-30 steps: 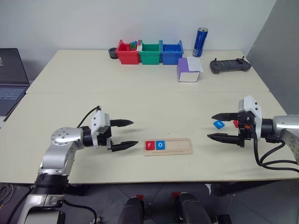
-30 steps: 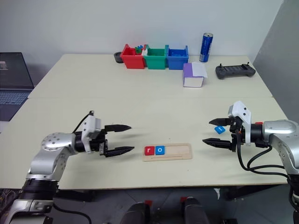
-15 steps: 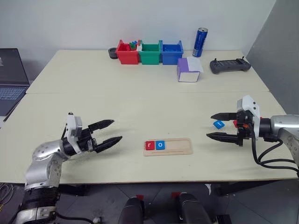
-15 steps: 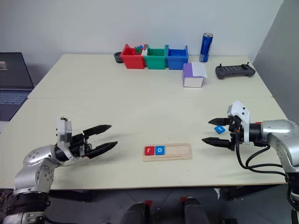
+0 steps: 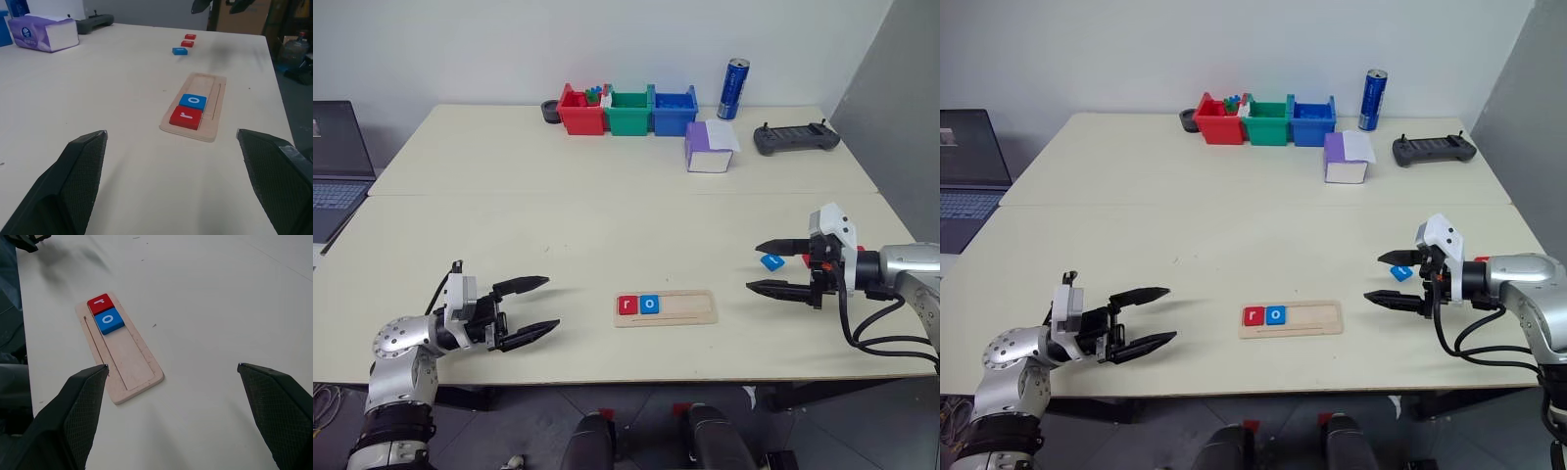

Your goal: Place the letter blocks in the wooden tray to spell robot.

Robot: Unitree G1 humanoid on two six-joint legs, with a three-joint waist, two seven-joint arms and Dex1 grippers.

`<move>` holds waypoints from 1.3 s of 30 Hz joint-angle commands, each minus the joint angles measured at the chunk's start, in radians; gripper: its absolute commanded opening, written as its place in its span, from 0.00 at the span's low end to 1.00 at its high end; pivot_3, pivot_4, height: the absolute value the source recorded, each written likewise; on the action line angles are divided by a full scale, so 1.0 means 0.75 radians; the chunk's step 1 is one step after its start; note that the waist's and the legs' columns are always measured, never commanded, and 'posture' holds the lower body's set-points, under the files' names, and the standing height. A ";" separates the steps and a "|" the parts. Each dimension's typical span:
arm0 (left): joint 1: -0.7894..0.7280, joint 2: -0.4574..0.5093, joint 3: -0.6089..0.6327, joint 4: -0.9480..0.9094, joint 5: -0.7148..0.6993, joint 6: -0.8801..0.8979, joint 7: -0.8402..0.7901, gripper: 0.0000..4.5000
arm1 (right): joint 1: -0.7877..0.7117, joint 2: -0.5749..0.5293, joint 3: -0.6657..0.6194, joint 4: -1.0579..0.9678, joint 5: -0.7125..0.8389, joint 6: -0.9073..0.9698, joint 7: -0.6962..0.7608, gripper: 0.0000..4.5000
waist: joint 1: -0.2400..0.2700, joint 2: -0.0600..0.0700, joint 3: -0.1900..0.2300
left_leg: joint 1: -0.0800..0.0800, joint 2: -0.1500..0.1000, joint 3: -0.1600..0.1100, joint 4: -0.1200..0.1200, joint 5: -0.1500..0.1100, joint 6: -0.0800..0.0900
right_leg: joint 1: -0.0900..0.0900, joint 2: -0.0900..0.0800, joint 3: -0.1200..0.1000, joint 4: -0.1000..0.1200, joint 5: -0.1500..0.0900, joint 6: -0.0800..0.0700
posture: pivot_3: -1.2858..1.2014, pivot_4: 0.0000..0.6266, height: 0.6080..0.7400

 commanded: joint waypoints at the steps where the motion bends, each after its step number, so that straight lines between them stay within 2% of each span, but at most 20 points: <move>1: 0.003 -0.011 0.011 -0.052 -0.020 -0.033 0.005 0.99 | 0.000 -0.013 -0.021 -0.029 -0.001 -0.017 -0.002 1.00 | 0.000 0.000 0.000 | 0.000 0.000 0.000 0.000 0.000 0.000 | 0.000 0.000 0.000 0.000 0.000 0.000 | 0.52 0.24 1.00; 5: 0.024 -0.026 0.000 -0.115 -0.023 -0.014 0.039 0.99 | 0.011 -0.016 -0.030 -0.039 -0.002 -0.010 -0.005 1.00 | 0.000 0.000 0.000 | 0.000 0.000 0.000 0.000 0.000 0.000 | 0.000 0.000 0.000 0.000 0.000 0.000 | 0.52 0.24 1.00; 13: 0.040 0.023 -0.008 -0.185 -0.012 0.052 0.049 0.99 | 0.036 -0.040 -0.062 0.044 -0.060 -0.049 -0.044 1.00 | -0.001 0.000 0.000 | 0.000 0.000 0.000 0.000 0.000 0.000 | 0.000 0.000 0.000 0.000 0.000 0.000 | 0.52 0.24 1.00; 18: 0.050 0.042 -0.014 -0.205 -0.013 0.063 0.041 0.99 | -0.021 0.084 -0.126 0.259 -0.124 -0.141 -0.248 1.00 | -0.002 -0.001 0.000 | 0.000 0.000 0.000 0.000 0.000 0.000 | 0.000 0.000 0.000 0.000 0.000 0.000 | 0.52 0.24 1.00; 23: 0.102 0.083 -0.006 -0.235 -0.009 0.057 0.002 0.99 | 0.084 0.121 -0.135 0.243 -0.138 -0.158 -0.286 1.00 | -0.001 -0.001 0.000 | 0.000 0.000 0.000 -0.003 0.000 0.000 | 0.000 0.000 0.000 -0.001 -0.001 -0.002 | 0.52 0.24 1.00; 32: 0.150 0.133 0.014 -0.175 -0.006 -0.014 -0.059 0.99 | 0.060 0.228 -0.135 0.351 -0.224 -0.189 -0.485 1.00 | -0.003 0.000 0.000 | 0.001 0.000 0.000 -0.004 0.000 0.000 | -0.001 0.000 0.000 0.000 -0.001 -0.002 | 0.52 0.24 1.00; 39: 0.152 0.162 -0.017 -0.011 -0.019 -0.145 -0.096 0.99 | 0.066 0.213 -0.214 0.410 -0.235 -0.194 -0.548 1.00 | -0.003 0.000 0.000 | 0.001 0.000 0.000 -0.004 0.000 0.000 | -0.001 0.000 0.000 -0.001 -0.002 -0.003 | 0.52 0.24 1.00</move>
